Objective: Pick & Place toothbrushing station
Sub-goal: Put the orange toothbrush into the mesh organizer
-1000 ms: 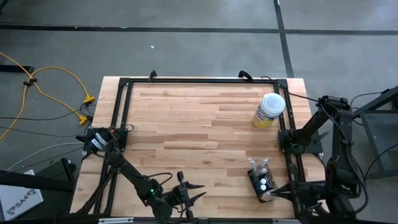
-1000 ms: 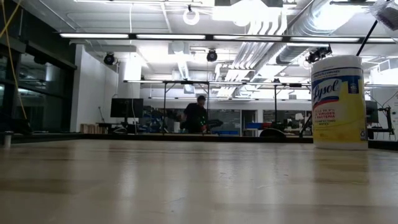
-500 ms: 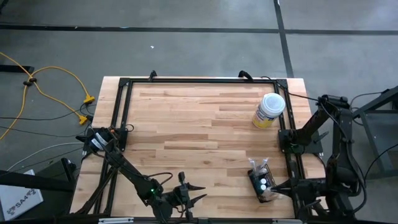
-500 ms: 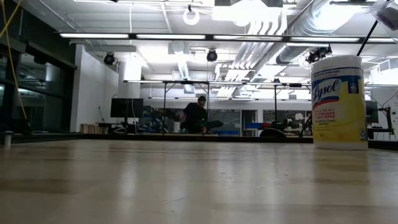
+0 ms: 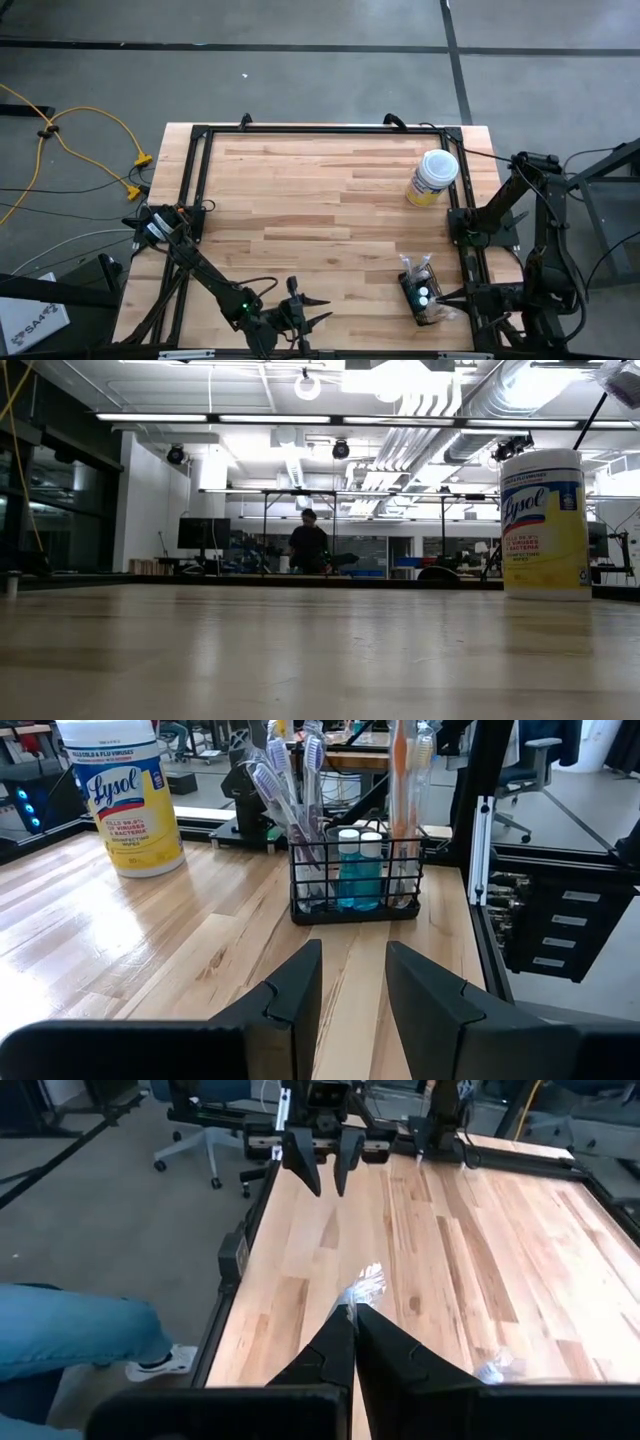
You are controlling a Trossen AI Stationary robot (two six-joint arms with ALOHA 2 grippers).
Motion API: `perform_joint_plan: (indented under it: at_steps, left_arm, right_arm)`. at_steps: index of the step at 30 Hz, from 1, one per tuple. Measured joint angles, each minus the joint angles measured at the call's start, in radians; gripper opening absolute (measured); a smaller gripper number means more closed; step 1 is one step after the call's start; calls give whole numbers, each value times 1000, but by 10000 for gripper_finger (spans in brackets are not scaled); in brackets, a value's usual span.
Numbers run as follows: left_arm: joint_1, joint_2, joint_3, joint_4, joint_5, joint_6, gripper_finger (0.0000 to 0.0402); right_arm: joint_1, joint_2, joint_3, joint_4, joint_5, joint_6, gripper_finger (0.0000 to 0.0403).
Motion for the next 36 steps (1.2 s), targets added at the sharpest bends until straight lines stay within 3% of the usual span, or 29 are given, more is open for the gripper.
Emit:
perform_joint_plan:
  at_steps: [17, 36]
  left_arm:
    - [0, 0, 0, 0, 0, 0, 108]
    - [0, 0, 0, 0, 0, 0, 108]
  right_arm:
    - [0, 72, 0, -125, -107, 299, 2]
    - [-41, 78, 0, -127, -323, 380, 2]
